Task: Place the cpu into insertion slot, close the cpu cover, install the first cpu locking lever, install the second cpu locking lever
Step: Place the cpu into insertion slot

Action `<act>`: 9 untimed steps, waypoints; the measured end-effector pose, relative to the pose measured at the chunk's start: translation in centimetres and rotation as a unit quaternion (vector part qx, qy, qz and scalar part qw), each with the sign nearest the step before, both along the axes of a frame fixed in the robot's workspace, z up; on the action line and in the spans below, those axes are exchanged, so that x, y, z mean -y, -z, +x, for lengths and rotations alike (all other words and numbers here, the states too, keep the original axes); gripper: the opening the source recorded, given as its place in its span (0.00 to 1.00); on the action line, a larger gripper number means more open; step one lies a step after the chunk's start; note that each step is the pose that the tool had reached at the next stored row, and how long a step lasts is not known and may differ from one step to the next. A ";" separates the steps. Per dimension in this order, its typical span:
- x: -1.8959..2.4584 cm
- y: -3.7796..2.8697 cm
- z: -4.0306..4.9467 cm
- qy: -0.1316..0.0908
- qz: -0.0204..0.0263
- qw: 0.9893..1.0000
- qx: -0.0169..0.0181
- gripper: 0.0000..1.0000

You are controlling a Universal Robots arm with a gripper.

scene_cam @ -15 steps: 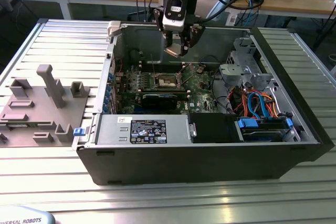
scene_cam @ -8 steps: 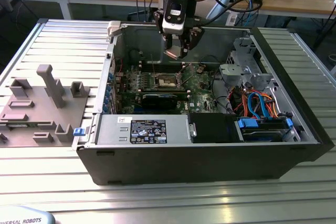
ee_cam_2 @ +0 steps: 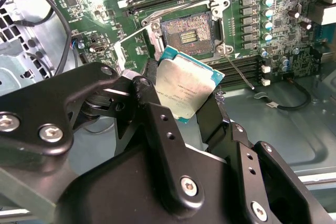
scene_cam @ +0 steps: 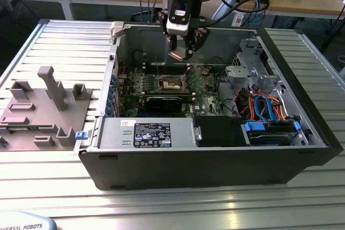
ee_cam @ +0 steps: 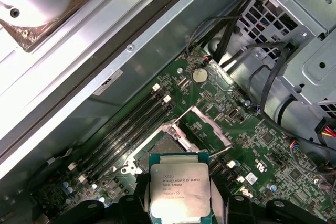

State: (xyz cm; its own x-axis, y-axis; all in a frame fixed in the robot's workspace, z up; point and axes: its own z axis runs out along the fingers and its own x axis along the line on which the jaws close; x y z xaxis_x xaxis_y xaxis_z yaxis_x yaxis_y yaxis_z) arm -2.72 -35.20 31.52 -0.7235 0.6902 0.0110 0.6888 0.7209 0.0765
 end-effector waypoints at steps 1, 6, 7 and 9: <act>0.00 0.00 0.00 0.002 0.000 1.000 0.000 0.55; 0.00 0.12 0.00 0.008 0.000 1.000 0.000 0.55; 0.00 0.21 0.00 0.009 0.000 1.000 0.000 0.55; 0.00 0.21 0.00 0.009 0.000 1.000 0.000 0.55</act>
State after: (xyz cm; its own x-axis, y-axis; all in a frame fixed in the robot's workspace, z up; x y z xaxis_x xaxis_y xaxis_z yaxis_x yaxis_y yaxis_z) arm -2.72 -35.20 31.31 -0.7109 0.7032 0.0110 0.7018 0.7083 0.0765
